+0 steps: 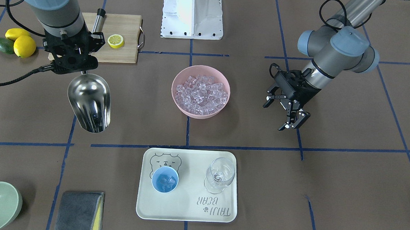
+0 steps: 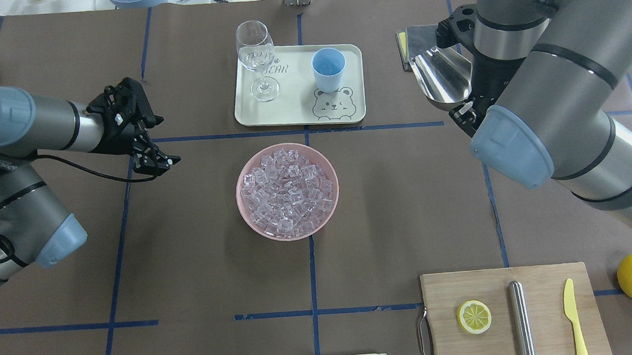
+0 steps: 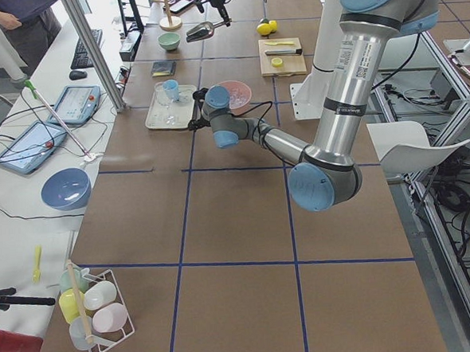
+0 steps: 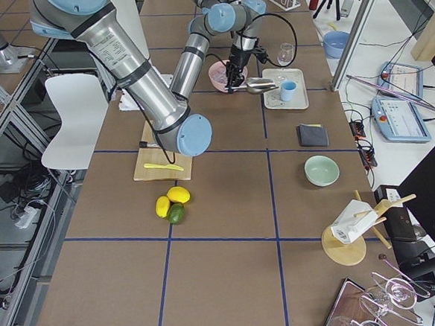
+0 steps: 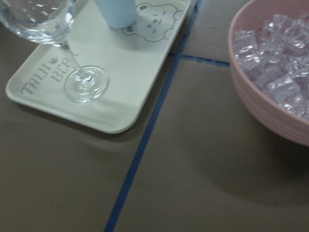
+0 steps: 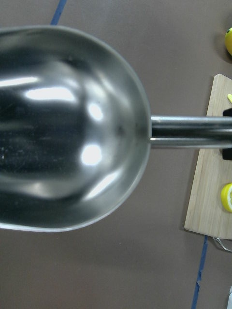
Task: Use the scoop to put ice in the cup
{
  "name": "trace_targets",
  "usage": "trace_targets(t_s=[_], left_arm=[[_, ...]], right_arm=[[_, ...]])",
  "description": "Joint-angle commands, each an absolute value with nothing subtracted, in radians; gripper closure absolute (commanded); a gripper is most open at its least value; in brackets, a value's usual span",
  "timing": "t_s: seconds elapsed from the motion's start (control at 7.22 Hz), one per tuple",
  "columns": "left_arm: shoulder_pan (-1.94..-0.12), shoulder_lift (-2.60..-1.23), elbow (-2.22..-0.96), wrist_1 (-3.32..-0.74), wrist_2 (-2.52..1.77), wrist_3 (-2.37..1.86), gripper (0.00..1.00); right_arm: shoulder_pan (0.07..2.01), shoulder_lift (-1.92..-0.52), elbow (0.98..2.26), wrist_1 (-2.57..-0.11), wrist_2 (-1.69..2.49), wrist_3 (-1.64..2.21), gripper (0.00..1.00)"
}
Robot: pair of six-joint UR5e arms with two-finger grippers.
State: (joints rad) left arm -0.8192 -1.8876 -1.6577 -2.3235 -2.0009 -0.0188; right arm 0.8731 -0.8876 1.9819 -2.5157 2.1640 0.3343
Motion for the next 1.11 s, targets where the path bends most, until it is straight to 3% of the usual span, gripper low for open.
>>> trace_targets(t_s=[0.0,0.42,0.97], left_arm=[[-0.937,-1.888,-1.678,-2.232,-1.997,0.088,0.00],[-1.108,-1.849,-1.644,-2.078,-2.008,0.106,0.00],[-1.414,-1.778,-1.605,-1.670,-2.182,0.101,0.00]], right_arm=[[0.874,-0.919,2.011,-2.514,2.164,0.331,1.00],[0.876,-1.015,2.039,-2.393,2.166,0.334,1.00],[0.879,-1.031,2.039,-2.391,2.166,0.333,1.00]])
